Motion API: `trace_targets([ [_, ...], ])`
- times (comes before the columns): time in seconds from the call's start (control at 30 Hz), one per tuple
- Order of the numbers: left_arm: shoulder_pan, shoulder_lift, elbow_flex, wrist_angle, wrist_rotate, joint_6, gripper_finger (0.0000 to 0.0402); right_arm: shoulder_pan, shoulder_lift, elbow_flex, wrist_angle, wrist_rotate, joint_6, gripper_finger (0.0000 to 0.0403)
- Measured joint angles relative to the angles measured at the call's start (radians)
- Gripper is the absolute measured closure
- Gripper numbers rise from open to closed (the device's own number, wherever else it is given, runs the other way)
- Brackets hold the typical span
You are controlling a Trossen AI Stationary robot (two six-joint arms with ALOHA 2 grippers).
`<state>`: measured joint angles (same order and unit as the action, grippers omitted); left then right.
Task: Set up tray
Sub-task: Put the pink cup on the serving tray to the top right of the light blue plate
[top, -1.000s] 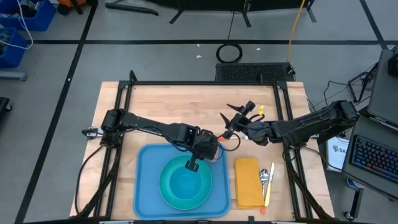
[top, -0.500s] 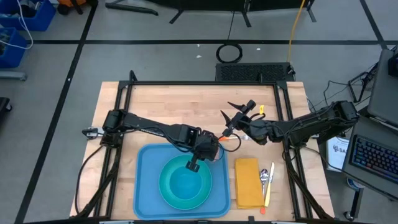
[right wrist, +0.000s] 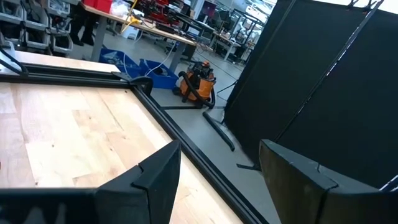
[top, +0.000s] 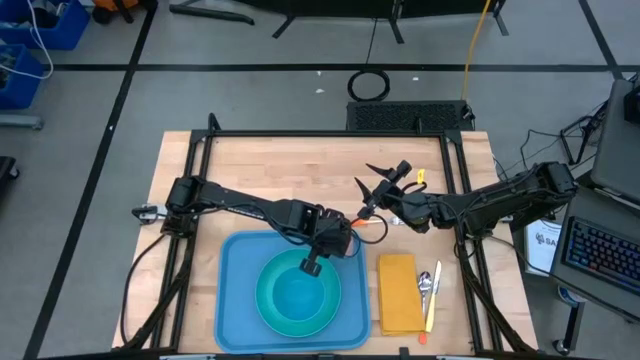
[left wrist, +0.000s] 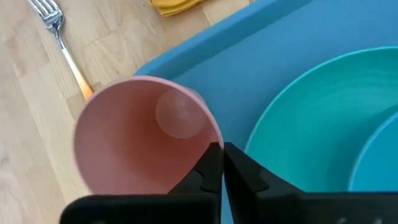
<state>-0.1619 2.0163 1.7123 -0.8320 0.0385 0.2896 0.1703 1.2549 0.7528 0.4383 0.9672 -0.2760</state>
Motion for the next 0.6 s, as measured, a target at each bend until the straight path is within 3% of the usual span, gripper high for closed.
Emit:
trace_targets([
  [0.6, 0.000, 0.000, 0.000, 0.008, 0.040, -0.002, 0.0381, 0.000, 0.000, 0.000, -0.001, 0.000, 0.002, 0.0193],
])
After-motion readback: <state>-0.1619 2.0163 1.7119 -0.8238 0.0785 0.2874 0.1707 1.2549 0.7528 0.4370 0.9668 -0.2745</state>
